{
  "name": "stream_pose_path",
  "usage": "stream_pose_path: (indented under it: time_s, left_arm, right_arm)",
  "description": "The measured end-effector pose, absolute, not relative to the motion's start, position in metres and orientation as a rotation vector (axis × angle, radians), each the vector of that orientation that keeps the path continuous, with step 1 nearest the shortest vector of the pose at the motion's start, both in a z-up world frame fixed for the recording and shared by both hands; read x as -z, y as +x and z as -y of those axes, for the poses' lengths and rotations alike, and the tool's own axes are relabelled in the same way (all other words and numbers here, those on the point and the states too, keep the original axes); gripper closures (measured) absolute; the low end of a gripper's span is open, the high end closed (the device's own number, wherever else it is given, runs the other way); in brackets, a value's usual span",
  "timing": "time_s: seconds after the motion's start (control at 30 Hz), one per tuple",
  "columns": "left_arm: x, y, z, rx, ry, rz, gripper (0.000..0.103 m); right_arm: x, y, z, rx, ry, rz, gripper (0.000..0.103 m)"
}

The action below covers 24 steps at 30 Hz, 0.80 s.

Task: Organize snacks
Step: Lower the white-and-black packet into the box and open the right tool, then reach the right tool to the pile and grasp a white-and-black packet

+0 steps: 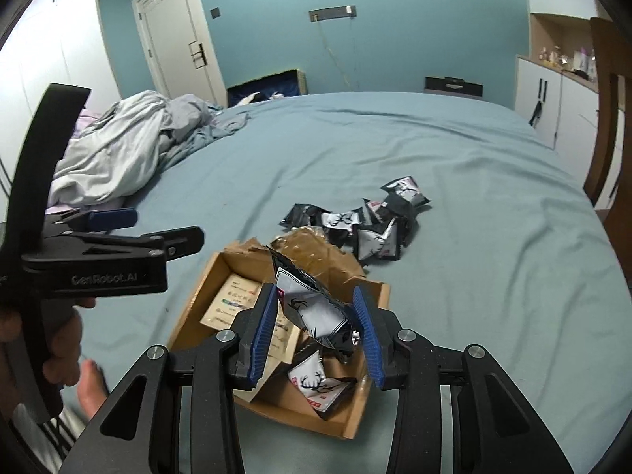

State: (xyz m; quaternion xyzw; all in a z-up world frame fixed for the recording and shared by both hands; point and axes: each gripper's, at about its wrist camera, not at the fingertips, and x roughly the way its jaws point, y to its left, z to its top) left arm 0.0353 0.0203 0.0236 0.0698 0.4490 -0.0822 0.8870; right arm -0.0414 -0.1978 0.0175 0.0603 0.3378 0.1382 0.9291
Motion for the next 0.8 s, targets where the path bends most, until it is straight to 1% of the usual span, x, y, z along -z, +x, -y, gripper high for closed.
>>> stream_pose_path:
  time_s: [0.03,0.07,0.1,0.13,0.17,0.2,0.27,0.4,0.53,0.8]
  left_arm:
    - [-0.023,0.035,-0.020,0.169,0.152,-0.935,0.003]
    - [-0.022,0.035,-0.019,0.166,0.160,-0.934,0.003]
    - [-0.022,0.035,-0.018,0.165,0.166,-0.933,0.003]
    - [-0.022,0.034,-0.017,0.164,0.171,-0.932,0.003]
    - [-0.021,0.034,-0.017,0.163,0.176,-0.932,0.003]
    - [-0.021,0.034,-0.016,0.162,0.182,-0.931,0.003]
    - [-0.020,0.033,-0.015,0.157,0.193,-0.930,0.003]
    - [-0.018,0.033,-0.013,0.153,0.204,-0.946,0.002]
    - [-0.020,0.033,-0.011,0.149,0.213,-0.944,0.002]
    - [-0.020,0.035,-0.010,0.145,0.215,-0.952,0.002]
  right_arm:
    - [-0.018,-0.041,0.200,-0.289,0.147,-0.686,0.059]
    - [-0.018,-0.041,0.202,-0.289,0.166,-0.679,0.049]
    - [-0.018,-0.042,0.205,-0.286,0.188,-0.667,0.036]
    - [-0.019,-0.042,0.210,-0.282,0.219,-0.647,0.029]
    - [-0.018,-0.044,0.211,-0.277,0.231,-0.639,0.021]
    - [-0.018,-0.045,0.213,-0.269,0.244,-0.629,0.018]
    - [-0.018,-0.047,0.214,-0.240,0.247,-0.609,0.016]
    - [-0.019,-0.049,0.214,-0.137,0.191,-0.593,0.015]
    - [-0.018,-0.044,0.211,-0.078,0.163,-0.618,0.015]
    - [-0.018,-0.027,0.215,-0.036,0.204,-0.673,0.015]
